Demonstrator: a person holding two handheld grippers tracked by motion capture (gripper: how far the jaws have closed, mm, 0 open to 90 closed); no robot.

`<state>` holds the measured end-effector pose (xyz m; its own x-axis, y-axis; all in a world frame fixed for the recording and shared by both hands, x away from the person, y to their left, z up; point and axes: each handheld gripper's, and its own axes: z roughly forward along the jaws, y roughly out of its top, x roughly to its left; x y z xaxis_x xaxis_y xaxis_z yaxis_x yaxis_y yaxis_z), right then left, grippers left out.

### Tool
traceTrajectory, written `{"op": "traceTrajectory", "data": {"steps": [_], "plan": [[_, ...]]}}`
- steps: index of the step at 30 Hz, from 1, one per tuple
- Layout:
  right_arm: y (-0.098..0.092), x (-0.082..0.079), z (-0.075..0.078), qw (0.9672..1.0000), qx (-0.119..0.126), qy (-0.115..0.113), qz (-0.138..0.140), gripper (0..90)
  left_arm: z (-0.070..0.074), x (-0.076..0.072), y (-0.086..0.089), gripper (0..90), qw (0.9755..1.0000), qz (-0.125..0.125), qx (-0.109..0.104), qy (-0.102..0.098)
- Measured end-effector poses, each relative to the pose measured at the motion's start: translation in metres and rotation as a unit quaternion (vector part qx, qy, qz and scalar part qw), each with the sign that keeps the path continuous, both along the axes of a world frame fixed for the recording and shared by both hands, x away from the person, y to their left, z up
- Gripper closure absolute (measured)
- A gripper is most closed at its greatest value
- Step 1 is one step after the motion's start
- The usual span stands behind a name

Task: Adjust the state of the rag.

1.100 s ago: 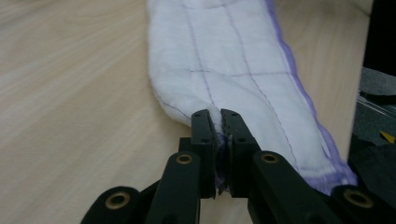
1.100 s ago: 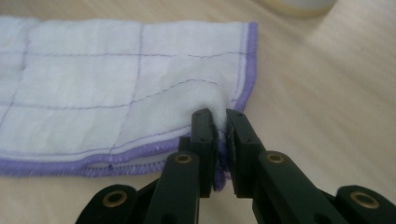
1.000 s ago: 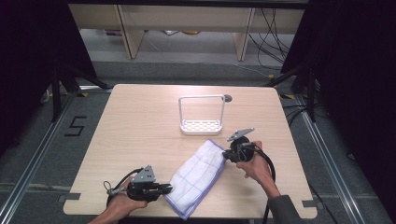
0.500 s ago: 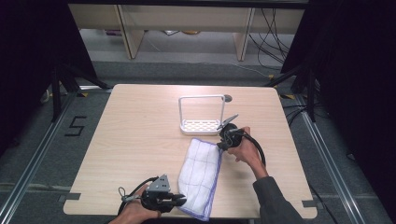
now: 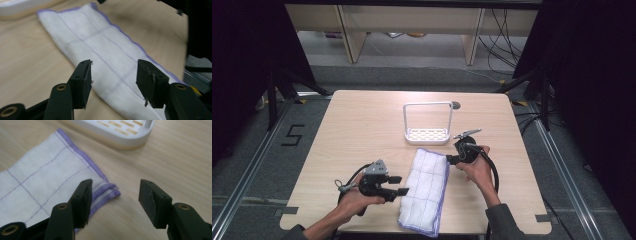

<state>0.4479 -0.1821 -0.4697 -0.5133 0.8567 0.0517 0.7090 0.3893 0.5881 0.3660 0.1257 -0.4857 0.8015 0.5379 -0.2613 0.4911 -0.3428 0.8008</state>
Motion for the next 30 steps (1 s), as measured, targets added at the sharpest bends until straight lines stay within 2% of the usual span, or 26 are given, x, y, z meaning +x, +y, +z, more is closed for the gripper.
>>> {"op": "traceTrajectory", "data": {"steps": [2,3,5,7,8,9,10,12,14,16,18,19,20,22,24,27,29,30], "plan": [[0.001,0.0,0.001,0.9998,0.011,-0.014,-0.009,43.6,-0.001,0.014,-0.003,42.3,0.9998,0.013,-0.007,0.012],[0.002,0.0,0.003,0.9997,0.008,-0.019,-0.011,42.5,-0.002,0.022,-0.005,41.4,0.9998,0.015,-0.009,0.013],[0.003,0.0,0.005,0.9996,0.002,-0.024,-0.014,39.9,-0.003,0.033,-0.009,41.5,0.9996,0.029,0.005,0.003],[0.005,-0.001,0.006,0.9996,0.008,-0.016,-0.022,39.2,-0.004,0.044,-0.014,41.5,0.9993,0.033,0.018,-0.003],[0.004,0.0,0.005,0.9994,0.014,-0.021,-0.024,39.2,-0.004,0.044,-0.014,41.3,0.9993,0.033,0.018,-0.003],[0.004,0.0,0.004,0.9993,0.013,-0.023,-0.025,39.0,-0.006,0.053,-0.019,40.8,0.999,0.04,0.022,-0.002],[0.006,-0.001,0.004,0.999,0.02,-0.011,-0.038,38.6,-0.007,0.06,-0.021,40.8,0.9987,0.041,0.029,0.0],[0.002,0.001,0.002,0.9994,0.016,-0.017,-0.025,38.2,-0.009,0.069,-0.027,40.8,0.9981,0.055,0.028,-0.003],[0.002,0.001,0.001,0.9992,0.018,-0.008,-0.035,37.8,-0.011,0.078,-0.032,40.7,0.9976,0.053,0.043,-0.006],[0.001,0.003,-0.003,0.999,0.02,-0.014,-0.039,37.8,-0.012,0.084,-0.038,40.4,0.997,0.065,0.042,-0.009],[0.0,0.005,-0.006,0.9993,0.019,-0.006,-0.033,37.6,-0.013,0.09,-0.044,40.3,0.9969,0.06,0.05,-0.01],[0.001,0.005,-0.008,0.9991,0.018,-0.01,-0.036,37.6,-0.012,0.092,-0.046,39.6,0.9958,0.061,0.066,-0.017],[0.002,0.005,-0.009,0.9992,0.019,-0.006,-0.035,37.1,-0.012,0.094,-0.049,38.8,0.9952,0.064,0.071,-0.024],[0.003,0.007,-0.011,0.999,0.02,-0.008,-0.039,36.2,-0.012,0.096,-0.053,38.3,0.9958,0.05,0.075,-0.016],[0.004,0.007,-0.013,0.9992,0.016,-0.005,-0.035,35.5,-0.014,0.099,-0.057,37.8,0.995,0.048,0.086,-0.02],[0.009,0.008,-0.016,0.9993,0.009,0.001,-0.038,35.5,-0.02,0.105,-0.06,36.7,0.9953,0.056,0.079,-0.006],[0.01,0.009,-0.017,0.9995,0.008,0.001,-0.029,35.6,-0.024,0.11,-0.062,36.3,0.9955,0.058,0.074,-0.009],[0.012,0.01,-0.018,0.9996,0.005,0.005,-0.029,35.7,-0.026,0.111,-0.063,37.1,0.995,0.057,0.081,-0.016]]}}
